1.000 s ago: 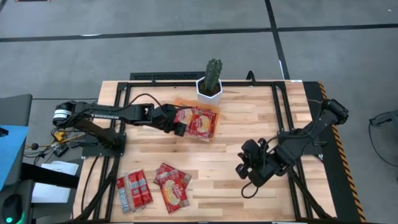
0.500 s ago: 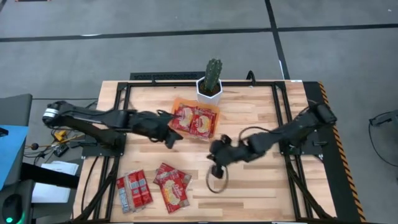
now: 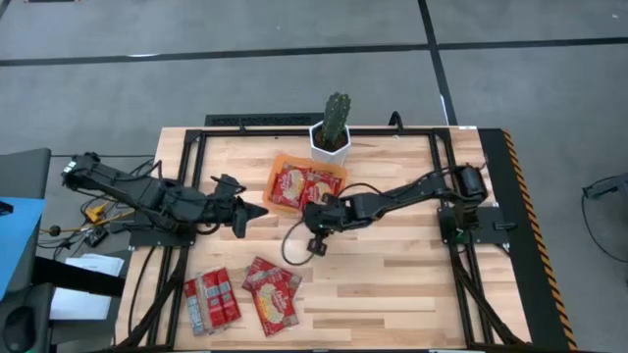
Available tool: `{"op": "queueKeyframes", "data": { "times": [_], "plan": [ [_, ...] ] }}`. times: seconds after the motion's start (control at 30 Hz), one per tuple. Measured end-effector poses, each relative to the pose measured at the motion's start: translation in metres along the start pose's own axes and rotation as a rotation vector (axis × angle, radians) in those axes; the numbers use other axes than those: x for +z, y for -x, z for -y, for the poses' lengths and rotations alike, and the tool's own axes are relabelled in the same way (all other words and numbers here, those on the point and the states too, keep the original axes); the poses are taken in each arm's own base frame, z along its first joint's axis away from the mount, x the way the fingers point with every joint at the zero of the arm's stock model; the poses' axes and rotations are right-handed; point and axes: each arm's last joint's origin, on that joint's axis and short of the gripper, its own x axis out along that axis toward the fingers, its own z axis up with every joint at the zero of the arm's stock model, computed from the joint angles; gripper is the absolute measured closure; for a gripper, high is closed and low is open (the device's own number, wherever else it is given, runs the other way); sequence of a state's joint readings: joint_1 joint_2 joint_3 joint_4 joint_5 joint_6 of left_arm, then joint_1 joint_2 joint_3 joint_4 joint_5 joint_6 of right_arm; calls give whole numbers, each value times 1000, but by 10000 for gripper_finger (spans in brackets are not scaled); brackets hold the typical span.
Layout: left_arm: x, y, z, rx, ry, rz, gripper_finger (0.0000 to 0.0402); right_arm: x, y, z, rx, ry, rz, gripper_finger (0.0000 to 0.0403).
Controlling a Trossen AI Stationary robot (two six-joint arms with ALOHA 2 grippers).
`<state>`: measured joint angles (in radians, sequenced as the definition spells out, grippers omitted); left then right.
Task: Sort popcorn bags into baskets
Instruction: Put the popcorn bag into the orange bin
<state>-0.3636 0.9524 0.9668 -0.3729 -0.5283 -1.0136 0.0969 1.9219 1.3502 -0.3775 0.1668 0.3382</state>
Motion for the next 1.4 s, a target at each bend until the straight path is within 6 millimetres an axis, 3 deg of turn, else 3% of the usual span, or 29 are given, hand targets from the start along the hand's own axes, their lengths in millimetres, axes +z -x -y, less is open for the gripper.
{"op": "queueKeyframes", "data": {
  "times": [0.17,0.43,0.67,0.87,1.0,1.2,1.4],
  "plan": [
    [-6,1,-3,37,19,-39,388,8,0,13,-53,11,-40,383],
    [-13,3,-18,181,39,-98,384,11,21,23,-152,44,-65,383],
    [-36,2,-26,288,-29,-266,324,9,59,25,-179,66,-102,375],
    [-76,-18,-17,294,-100,-474,237,0,110,-1,-58,35,-85,386],
    [-110,-35,-11,309,-98,-552,204,-11,132,-26,0,9,-51,383],
    [-156,-53,-10,342,-143,-574,196,-36,139,-57,16,-42,-53,374],
    [-197,-65,-2,243,-99,-673,195,-63,134,-86,21,-74,-105,380]
  ]
}}
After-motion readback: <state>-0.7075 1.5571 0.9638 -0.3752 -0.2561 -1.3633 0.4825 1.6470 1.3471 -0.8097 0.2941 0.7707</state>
